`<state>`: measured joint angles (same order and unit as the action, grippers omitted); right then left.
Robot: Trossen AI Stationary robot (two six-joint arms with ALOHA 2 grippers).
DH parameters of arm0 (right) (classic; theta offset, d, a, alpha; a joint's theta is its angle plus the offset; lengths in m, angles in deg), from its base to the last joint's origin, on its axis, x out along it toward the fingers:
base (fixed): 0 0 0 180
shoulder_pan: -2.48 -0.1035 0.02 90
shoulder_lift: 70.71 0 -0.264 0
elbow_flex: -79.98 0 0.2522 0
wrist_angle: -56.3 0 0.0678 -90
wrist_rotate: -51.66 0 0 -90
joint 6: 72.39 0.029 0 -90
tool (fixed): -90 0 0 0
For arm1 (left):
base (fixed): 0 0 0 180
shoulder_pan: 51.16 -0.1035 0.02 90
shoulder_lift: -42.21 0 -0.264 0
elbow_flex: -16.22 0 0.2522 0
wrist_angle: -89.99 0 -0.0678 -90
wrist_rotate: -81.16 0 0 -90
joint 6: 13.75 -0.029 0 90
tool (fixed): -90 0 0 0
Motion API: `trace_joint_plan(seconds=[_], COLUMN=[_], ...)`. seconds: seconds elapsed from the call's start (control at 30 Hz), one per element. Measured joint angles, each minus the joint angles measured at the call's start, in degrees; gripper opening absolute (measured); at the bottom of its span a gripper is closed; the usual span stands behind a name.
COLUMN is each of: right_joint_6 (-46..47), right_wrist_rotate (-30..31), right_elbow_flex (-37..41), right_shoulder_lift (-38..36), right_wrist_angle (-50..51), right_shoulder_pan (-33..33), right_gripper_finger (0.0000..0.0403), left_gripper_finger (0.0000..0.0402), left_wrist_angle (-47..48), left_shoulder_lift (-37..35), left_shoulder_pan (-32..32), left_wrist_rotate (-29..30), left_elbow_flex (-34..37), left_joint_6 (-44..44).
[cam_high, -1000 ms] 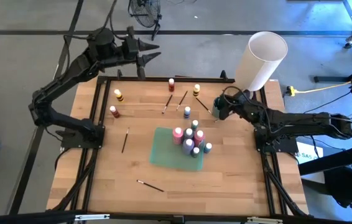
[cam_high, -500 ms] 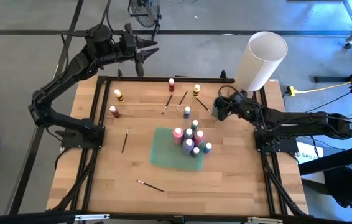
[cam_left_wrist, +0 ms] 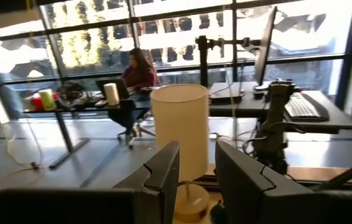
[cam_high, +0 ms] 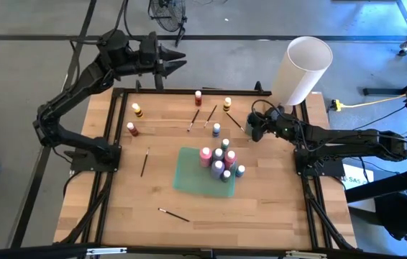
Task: Pick & Place Paint Supplies
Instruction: Put the black eyeshadow brush into the green cup
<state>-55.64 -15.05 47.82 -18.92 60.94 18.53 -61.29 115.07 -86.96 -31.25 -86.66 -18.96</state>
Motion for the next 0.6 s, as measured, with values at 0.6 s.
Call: trace_joint_plan(seconds=[0.6], right_joint_6=[5.1], right_wrist_rotate=[-1.1], right_elbow_flex=[-0.6], right_shoulder_lift=[-0.2], right_wrist_angle=[3.1], right_shoulder_pan=[0.0], right_gripper_finger=[0.0046], left_gripper_finger=[0.0098], left_wrist_angle=[1.5], left_shoulder_lift=[-0.8], left_shoulder_pan=[3.6], left_wrist_rotate=[-0.1], left_elbow_flex=[0.0], left_joint_6=[-3.0])
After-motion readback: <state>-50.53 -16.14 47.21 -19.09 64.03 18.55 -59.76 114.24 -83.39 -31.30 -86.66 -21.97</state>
